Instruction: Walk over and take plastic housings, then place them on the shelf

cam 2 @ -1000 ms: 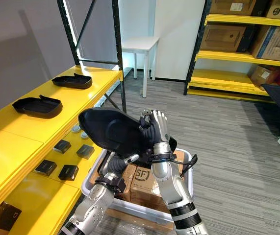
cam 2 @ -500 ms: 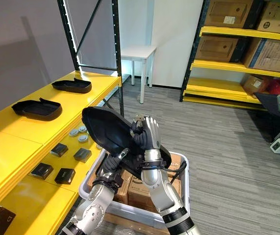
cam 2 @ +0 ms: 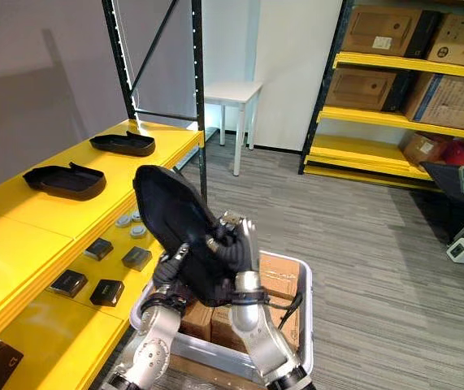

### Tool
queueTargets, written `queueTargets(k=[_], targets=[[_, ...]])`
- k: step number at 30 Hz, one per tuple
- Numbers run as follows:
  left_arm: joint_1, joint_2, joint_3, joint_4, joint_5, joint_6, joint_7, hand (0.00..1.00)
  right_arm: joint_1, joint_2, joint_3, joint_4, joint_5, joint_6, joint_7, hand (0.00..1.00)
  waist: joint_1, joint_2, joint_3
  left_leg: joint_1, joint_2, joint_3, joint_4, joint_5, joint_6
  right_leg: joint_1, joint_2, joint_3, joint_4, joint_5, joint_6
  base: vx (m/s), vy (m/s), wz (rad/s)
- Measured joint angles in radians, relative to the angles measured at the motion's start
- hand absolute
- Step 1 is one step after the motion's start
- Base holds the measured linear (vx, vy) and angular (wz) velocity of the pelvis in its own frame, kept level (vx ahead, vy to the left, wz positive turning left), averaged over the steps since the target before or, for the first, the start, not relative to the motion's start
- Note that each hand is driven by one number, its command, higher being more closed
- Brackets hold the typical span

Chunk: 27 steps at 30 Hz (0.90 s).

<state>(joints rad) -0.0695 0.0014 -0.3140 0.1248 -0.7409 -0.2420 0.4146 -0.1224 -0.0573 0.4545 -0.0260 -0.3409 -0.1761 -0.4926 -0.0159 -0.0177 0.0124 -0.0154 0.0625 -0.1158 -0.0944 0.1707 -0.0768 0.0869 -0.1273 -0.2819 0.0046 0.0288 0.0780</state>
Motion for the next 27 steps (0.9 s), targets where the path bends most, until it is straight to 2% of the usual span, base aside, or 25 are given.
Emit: queueTargets(k=[2,3,6,7,8,9,10,11,12,14,15,16,17,18,19,20,21,22,23,24,25,26,27], targets=[[0.028,-0.003,0.084,-0.034,0.147,-0.001,0.028,1.0,0.019,0.001,0.019,0.008,0.088,-0.033,0.061,0.0,0.01,-0.004,0.002,-0.001,0.003,0.0,0.0,-0.002,0.002,0.0,0.003,-0.001,0.0,-0.001,-0.001,0.0,-0.005,0.02],[0.037,0.0,0.103,-0.046,0.186,-0.001,0.03,1.0,0.021,0.004,0.025,0.013,0.105,-0.042,0.073,0.0,0.011,-0.005,0.002,-0.001,0.003,-0.001,0.0,-0.002,0.001,0.0,0.003,-0.001,0.0,-0.001,-0.001,0.0,-0.015,0.03],[0.046,-0.04,0.259,-0.135,0.348,-0.023,0.1,1.0,0.081,0.011,0.013,0.061,0.149,-0.045,0.116,0.0,0.021,-0.019,0.014,-0.038,0.002,-0.046,0.001,0.005,-0.009,-0.001,0.008,-0.051,0.001,-0.005,-0.002,-0.02,-0.029,0.41],[0.046,-0.04,0.282,-0.152,0.384,-0.029,0.109,1.0,0.094,0.009,0.004,0.071,0.157,-0.045,0.123,0.0,0.024,-0.022,0.021,-0.05,0.004,-0.045,0.001,0.004,-0.007,-0.001,0.008,-0.071,0.001,-0.004,0.0,-0.01,-0.036,1.02],[0.043,-0.037,0.319,-0.169,0.455,-0.035,0.122,1.0,0.114,0.007,-0.035,0.077,0.179,-0.043,0.13,0.0,0.025,-0.022,0.03,-0.086,0.019,0.015,0.002,-0.001,0.003,-0.001,0.006,-0.135,0.0,-0.004,0.002,0.01,-0.043,1.43],[0.045,-0.035,0.339,-0.171,0.532,-0.033,0.137,1.0,0.118,0.007,-0.091,0.077,0.19,-0.043,0.131,0.0,0.03,-0.025,0.037,-0.121,0.036,0.127,0.007,-0.023,0.047,0.0,-0.007,-0.206,-0.001,-0.004,0.002,0.02,-0.035,1.61],[0.05,-0.034,0.352,-0.171,0.567,-0.031,0.146,1.0,0.117,0.007,-0.12,0.074,0.197,-0.043,0.131,0.0,0.033,-0.028,0.039,-0.138,0.045,0.197,0.013,-0.042,0.077,0.001,-0.015,-0.244,-0.002,-0.004,0.002,0.04,0.002,1.83],[0.058,-0.026,0.379,-0.171,0.627,-0.024,0.156,1.0,0.117,0.007,-0.179,0.057,0.217,-0.044,0.131,0.0,0.034,-0.036,0.05,-0.163,0.061,0.352,0.034,-0.079,0.121,0.016,-0.037,-0.314,-0.014,-0.009,0.01,0.04,0.039,1.8],[0.072,-0.026,0.402,-0.171,0.691,-0.017,0.169,1.0,0.116,0.005,-0.241,0.032,0.218,-0.044,0.13,0.0,0.037,-0.027,0.066,-0.187,0.098,0.516,0.078,-0.09,0.124,0.035,-0.048,-0.379,-0.011,-0.02,0.025,0.07,0.047,1.78],[0.109,-0.02,0.418,-0.174,0.751,-0.006,0.171,1.0,0.135,-0.005,-0.305,-0.011,0.218,-0.044,0.128,0.0,0.033,-0.015,0.074,-0.197,0.13,0.658,0.122,-0.095,0.117,0.079,-0.057,-0.468,-0.009,-0.036,0.049,0.13,0.038,1.63],[0.143,-0.008,0.42,-0.181,0.802,0.004,0.17,1.0,0.169,-0.009,-0.361,-0.076,0.218,-0.045,0.127,0.0,0.033,-0.019,0.072,-0.211,0.126,0.729,0.142,-0.104,0.104,0.101,-0.083,-0.546,-0.016,-0.057,0.066,0.17,0.064,1.67],[0.156,-0.004,0.435,-0.192,0.826,0.008,0.169,1.0,0.177,-0.007,-0.379,-0.099,0.218,-0.048,0.127,0.0,0.034,-0.027,0.075,-0.218,0.121,0.746,0.152,-0.103,0.106,0.107,-0.1,-0.569,-0.015,-0.071,0.08,0.21,0.116,1.46],[0.18,-0.006,0.469,-0.218,0.868,0.017,0.167,1.0,0.185,0.003,-0.406,-0.127,0.218,-0.053,0.127,0.0,0.039,-0.021,0.078,-0.242,0.111,0.745,0.19,-0.093,0.116,0.112,-0.111,-0.582,-0.001,-0.081,0.094,0.23,0.119,0.78],[0.199,-0.006,0.5,-0.245,0.895,0.023,0.166,1.0,0.187,0.01,-0.425,-0.132,0.218,-0.053,0.128,0.0,0.047,-0.014,0.082,-0.242,0.111,0.743,0.205,-0.06,0.142,0.123,-0.117,-0.584,0.012,-0.088,0.105,0.31,0.123,0.57],[0.222,-0.002,0.545,-0.281,0.942,0.028,0.166,1.0,0.203,0.037,-0.445,-0.133,0.218,-0.053,0.131,0.0,0.06,-0.036,0.08,-0.244,0.096,0.741,0.254,-0.072,0.148,0.144,-0.145,-0.592,0.033,-0.089,0.106,0.23,0.069,0.3],[0.229,-0.002,0.567,-0.302,0.957,0.031,0.166,1.0,0.208,0.05,-0.452,-0.136,0.218,-0.053,0.131,0.0,0.064,-0.046,0.079,-0.253,0.088,0.735,0.292,-0.105,0.151,0.154,-0.164,-0.605,0.048,-0.092,0.104,0.35,0.102,0.47],[0.235,-0.003,0.597,-0.332,0.975,0.032,0.168,1.0,0.208,0.061,-0.48,-0.141,0.218,-0.053,0.131,0.0,0.06,-0.037,0.084,-0.277,0.093,0.702,0.39,-0.178,0.16,0.161,-0.211,-0.606,0.152,-0.089,0.105,0.3,0.121,0.62],[0.237,0.0,0.603,-0.355,0.991,0.033,0.165,1.0,0.207,0.062,-0.5,-0.14,0.219,-0.053,0.129,0.0,0.06,-0.031,0.087,-0.277,0.089,0.678,0.441,-0.21,0.173,0.157,-0.261,-0.596,0.27,-0.089,0.105,0.42,0.238,0.76],[0.239,0.012,0.603,-0.38,1.009,0.033,0.165,1.0,0.205,0.063,-0.525,-0.141,0.22,-0.053,0.128,0.0,0.06,-0.034,0.09,-0.266,0.074,0.657,0.471,-0.246,0.178,0.142,-0.32,-0.569,0.398,-0.078,0.087,0.31,0.283,0.88],[0.238,0.025,0.602,-0.406,1.029,0.032,0.163,1.0,0.199,0.062,-0.558,-0.143,0.223,-0.053,0.127,0.0,0.054,-0.036,0.097,-0.231,0.038,0.615,0.48,-0.288,0.184,0.104,-0.4,-0.482,0.601,0.005,-0.037,0.3,0.295,0.88],[0.238,0.028,0.602,-0.418,1.037,0.032,0.163,1.0,0.198,0.063,-0.578,-0.143,0.224,-0.053,0.126,0.0,0.047,-0.031,0.103,-0.21,0.024,0.59,0.476,-0.309,0.19,0.072,-0.419,-0.409,0.685,0.068,-0.136,0.28,0.241,1.24],[0.234,0.043,0.6,-0.44,1.044,0.032,0.164,1.0,0.201,0.069,-0.606,-0.145,0.227,-0.054,0.126,0.0,0.024,-0.022,0.109,-0.184,0.007,0.523,0.465,-0.329,0.195,-0.031,-0.369,-0.196,0.837,-0.015,-0.102,0.3,0.15,1.56],[0.222,0.053,0.6,-0.442,1.058,0.031,0.165,1.0,0.216,0.075,-0.635,-0.151,0.238,-0.054,0.129,0.0,0.002,-0.021,0.114,-0.148,-0.017,0.455,0.428,-0.327,0.199,-0.111,-0.265,-0.04,0.9,-0.115,-0.05,0.31,0.098,1.71]])
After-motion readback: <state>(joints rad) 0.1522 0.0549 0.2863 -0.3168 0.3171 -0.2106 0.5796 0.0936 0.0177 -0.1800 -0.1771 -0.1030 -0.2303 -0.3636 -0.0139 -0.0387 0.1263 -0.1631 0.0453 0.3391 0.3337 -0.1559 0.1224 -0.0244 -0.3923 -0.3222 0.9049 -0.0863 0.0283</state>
